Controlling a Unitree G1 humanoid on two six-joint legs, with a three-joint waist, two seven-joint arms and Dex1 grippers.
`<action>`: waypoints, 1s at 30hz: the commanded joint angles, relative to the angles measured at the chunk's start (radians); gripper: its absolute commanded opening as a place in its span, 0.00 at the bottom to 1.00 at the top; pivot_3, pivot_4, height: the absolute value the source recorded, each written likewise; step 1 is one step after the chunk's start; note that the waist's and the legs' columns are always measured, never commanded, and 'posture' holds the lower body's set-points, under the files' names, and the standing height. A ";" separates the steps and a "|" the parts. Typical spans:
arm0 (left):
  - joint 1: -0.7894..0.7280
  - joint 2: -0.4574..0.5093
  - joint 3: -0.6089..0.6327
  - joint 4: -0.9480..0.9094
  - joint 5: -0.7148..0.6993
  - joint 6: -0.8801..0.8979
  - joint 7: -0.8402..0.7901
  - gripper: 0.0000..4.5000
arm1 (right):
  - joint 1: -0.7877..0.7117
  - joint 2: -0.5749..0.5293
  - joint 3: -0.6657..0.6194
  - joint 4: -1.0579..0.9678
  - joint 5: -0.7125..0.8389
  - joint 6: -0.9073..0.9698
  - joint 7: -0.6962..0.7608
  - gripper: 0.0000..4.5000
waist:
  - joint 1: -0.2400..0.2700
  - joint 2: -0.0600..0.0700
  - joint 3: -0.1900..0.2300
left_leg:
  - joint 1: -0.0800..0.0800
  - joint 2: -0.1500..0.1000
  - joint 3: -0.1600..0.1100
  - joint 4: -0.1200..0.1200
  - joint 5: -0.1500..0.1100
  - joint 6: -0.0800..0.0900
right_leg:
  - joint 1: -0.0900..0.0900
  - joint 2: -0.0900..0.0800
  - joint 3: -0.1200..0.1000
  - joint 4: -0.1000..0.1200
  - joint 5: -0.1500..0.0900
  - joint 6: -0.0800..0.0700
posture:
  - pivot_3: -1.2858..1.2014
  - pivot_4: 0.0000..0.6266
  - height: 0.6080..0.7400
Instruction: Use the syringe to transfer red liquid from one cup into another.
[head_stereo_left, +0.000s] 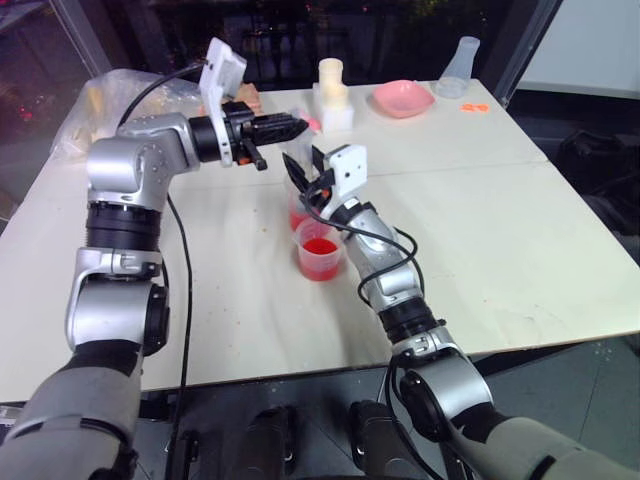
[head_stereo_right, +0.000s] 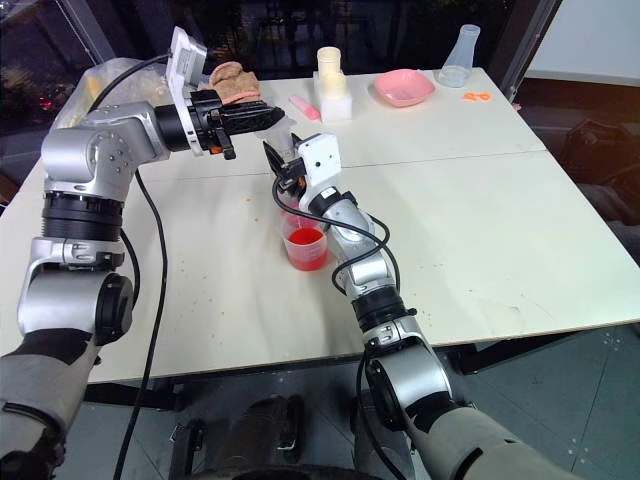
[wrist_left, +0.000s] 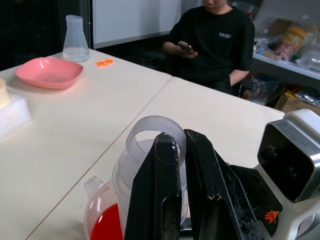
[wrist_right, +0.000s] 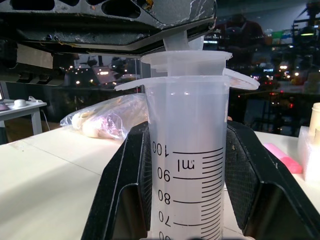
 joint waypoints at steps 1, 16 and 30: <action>-0.035 -0.009 0.013 -0.033 -0.029 0.001 -0.027 0.00 | -0.025 0.015 0.013 -0.018 -0.007 -0.007 0.003 0.30 | 0.000 0.000 0.000 | 0.000 0.000 0.000 0.000 0.000 0.000 | 0.000 0.000 0.000 0.000 0.000 0.000 | 0.52 0.24 1.00; -0.112 -0.019 0.059 0.028 -0.030 -0.040 0.004 0.00 | -0.003 0.027 0.004 -0.019 0.024 0.042 0.031 0.30 | 0.000 0.000 0.000 | 0.000 0.000 0.000 0.000 0.000 0.000 | 0.000 0.000 0.000 0.000 0.000 0.000 | 0.52 0.24 1.00; -0.154 -0.018 0.075 0.047 -0.031 -0.059 0.022 0.00 | 0.016 0.029 0.019 -0.003 0.013 0.036 0.047 0.30 | 0.000 0.000 0.000 | 0.000 0.000 0.000 0.000 0.000 0.000 | 0.000 0.000 0.000 0.000 0.000 0.000 | 0.52 0.24 1.00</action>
